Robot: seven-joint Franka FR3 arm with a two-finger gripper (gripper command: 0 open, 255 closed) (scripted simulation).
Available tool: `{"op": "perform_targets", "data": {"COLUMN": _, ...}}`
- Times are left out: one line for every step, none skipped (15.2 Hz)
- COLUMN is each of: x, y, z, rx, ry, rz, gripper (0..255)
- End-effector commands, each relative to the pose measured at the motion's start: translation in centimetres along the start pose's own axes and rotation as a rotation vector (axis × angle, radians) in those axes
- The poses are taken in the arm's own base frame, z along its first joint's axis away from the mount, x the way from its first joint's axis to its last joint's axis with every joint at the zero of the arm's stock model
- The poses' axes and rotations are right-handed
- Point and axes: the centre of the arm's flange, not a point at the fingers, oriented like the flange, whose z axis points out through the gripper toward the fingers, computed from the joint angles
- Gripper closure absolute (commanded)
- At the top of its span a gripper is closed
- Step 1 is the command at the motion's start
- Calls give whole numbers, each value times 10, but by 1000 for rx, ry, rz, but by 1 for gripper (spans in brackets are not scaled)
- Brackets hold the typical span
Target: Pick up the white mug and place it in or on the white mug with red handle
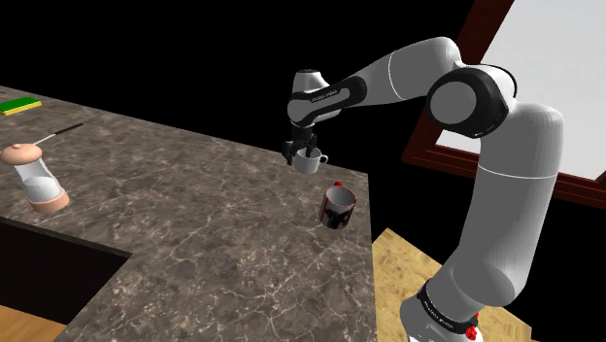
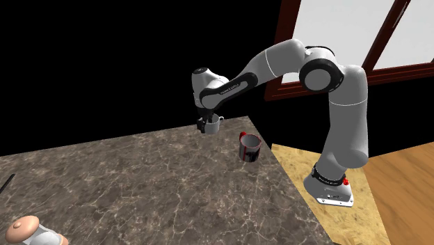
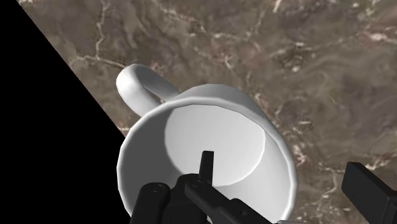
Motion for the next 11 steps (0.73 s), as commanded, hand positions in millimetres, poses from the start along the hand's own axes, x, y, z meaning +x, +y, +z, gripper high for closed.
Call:
{"op": "perform_targets", "data": {"x": 0, "y": 0, "z": 0, "rx": 0, "ry": 0, "rz": 0, "gripper": 0}}
{"op": "perform_targets", "data": {"x": 0, "y": 0, "z": 0, "rx": 0, "ry": 0, "rz": 0, "gripper": 0}}
{"op": "perform_targets", "data": {"x": 0, "y": 0, "z": 0, "rx": 0, "ry": 0, "rz": 0, "gripper": 0}}
{"op": "perform_targets", "data": {"x": 0, "y": 0, "z": 0, "rx": 0, "ry": 0, "rz": 0, "gripper": 0}}
{"op": "perform_targets", "data": {"x": 0, "y": 0, "z": 0, "rx": 0, "ry": 0, "rz": 0, "gripper": 255}}
{"op": "perform_targets", "data": {"x": 0, "y": 0, "z": 0, "rx": 0, "ry": 0, "rz": 0, "gripper": 255}}
{"op": "perform_targets", "data": {"x": 0, "y": 0, "z": 0, "rx": 0, "ry": 0, "rz": 0, "gripper": 255}}
{"op": "perform_targets", "data": {"x": 0, "y": 0, "z": 0, "rx": 0, "ry": 0, "rz": 0, "gripper": 255}}
{"op": "perform_targets", "data": {"x": 0, "y": 0, "z": 0, "rx": 0, "ry": 0, "rz": 0, "gripper": 255}}
{"op": "perform_targets", "data": {"x": 0, "y": 0, "z": 0, "rx": 0, "ry": 0, "rz": 0, "gripper": 255}}
{"op": "perform_targets", "data": {"x": 0, "y": 0, "z": 0, "rx": 0, "ry": 0, "rz": 0, "gripper": 255}}
